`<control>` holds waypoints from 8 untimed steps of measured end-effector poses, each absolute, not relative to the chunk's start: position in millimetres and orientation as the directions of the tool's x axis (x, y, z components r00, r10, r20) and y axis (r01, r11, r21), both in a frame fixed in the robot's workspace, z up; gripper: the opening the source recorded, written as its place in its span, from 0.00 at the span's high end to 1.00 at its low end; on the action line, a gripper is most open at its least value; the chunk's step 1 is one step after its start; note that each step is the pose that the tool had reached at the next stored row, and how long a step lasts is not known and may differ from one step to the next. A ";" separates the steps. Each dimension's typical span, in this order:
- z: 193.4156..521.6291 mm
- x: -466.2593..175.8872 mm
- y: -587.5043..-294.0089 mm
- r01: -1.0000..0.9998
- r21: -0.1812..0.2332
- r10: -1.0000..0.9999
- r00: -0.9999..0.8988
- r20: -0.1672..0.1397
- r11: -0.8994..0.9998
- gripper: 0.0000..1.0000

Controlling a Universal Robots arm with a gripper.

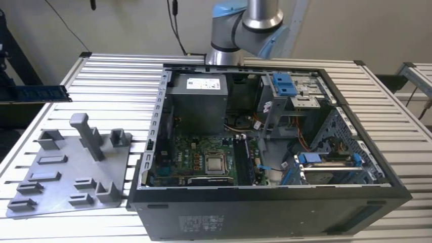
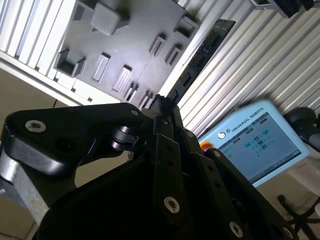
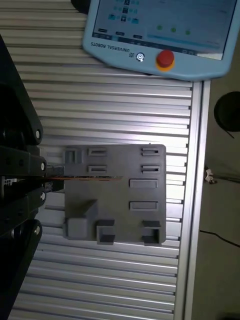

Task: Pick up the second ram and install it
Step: 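Pick up the second ram and move it above second insertion slot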

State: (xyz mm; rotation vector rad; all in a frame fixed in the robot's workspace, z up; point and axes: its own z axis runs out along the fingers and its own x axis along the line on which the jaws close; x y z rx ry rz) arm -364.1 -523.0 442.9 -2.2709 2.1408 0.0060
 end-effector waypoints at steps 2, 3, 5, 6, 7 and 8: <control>442.6 -361.0 -523.2 -0.998 -0.012 -0.998 0.059 -0.017 -0.059 0.86; 442.5 -359.5 -523.3 -0.998 -0.012 -0.998 0.059 -0.017 -0.059 0.86; 442.2 -356.6 -523.4 -0.998 -0.012 -0.998 0.059 -0.017 -0.059 0.86; 442.1 -354.9 -523.5 -0.998 -0.012 -0.998 0.059 -0.017 -0.059 0.86; 441.9 -353.1 -523.5 -0.998 -0.012 -0.998 0.059 -0.017 -0.059 0.86; 441.8 -351.3 -523.6 -0.998 -0.013 -0.998 0.059 -0.017 -0.059 0.86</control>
